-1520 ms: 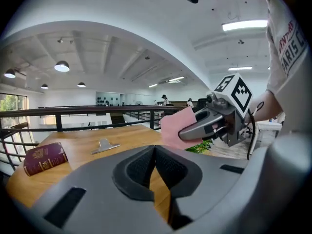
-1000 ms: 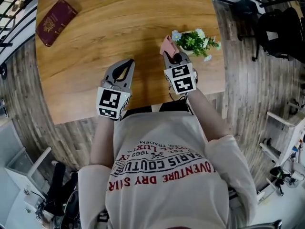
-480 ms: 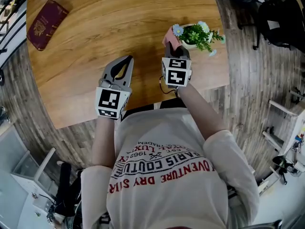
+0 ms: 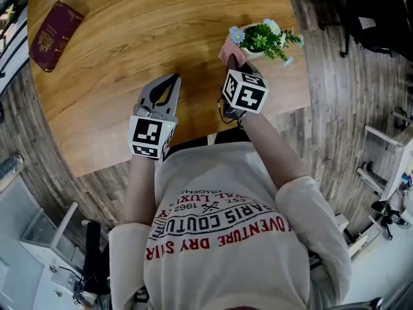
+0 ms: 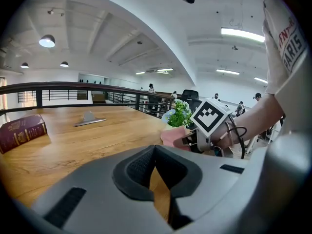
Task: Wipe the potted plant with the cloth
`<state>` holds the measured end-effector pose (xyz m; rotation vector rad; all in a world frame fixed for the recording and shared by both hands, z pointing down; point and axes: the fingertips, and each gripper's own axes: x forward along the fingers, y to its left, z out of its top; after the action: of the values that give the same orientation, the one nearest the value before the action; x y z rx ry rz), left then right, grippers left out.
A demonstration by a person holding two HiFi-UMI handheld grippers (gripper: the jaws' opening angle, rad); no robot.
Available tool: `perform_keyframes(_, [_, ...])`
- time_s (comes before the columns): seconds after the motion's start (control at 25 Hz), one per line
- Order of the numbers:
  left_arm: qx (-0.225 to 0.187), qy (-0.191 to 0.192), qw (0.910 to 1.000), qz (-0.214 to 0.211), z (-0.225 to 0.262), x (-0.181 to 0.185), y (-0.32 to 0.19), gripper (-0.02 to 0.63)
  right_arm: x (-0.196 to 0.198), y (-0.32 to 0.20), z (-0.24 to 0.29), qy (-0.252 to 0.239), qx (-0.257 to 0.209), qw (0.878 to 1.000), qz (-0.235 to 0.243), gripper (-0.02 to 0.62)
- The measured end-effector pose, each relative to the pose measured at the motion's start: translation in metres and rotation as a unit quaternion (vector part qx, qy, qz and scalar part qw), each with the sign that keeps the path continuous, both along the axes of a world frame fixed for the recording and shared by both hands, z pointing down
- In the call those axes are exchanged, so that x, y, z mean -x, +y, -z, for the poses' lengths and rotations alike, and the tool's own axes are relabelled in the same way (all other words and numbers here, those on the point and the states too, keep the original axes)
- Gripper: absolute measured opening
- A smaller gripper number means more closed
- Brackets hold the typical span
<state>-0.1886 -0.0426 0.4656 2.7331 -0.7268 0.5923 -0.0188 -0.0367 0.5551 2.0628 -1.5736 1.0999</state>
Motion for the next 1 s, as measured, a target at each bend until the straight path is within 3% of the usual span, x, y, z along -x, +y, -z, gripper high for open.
perform_keyframes(0.68, [0.007, 0.000, 0.9994, -0.033, -0.008, -0.034, 0.020, 0.015, -0.031, 0.045, -0.003, 0.005, 0.017, 1.000, 0.012, 0.037])
perform_keyframes(0.8, [0.025, 0.019, 0.9992, -0.024, -0.003, -0.045, 0.020, 0.015, -0.027, 0.052, 0.003, -0.007, 0.028, 0.998, 0.048, 0.037])
perform_keyframes(1.0, [0.024, 0.039, 0.9988, -0.018, 0.013, -0.069, 0.023, 0.015, -0.003, 0.060, 0.043, -0.011, 0.002, 0.985, 0.172, 0.037])
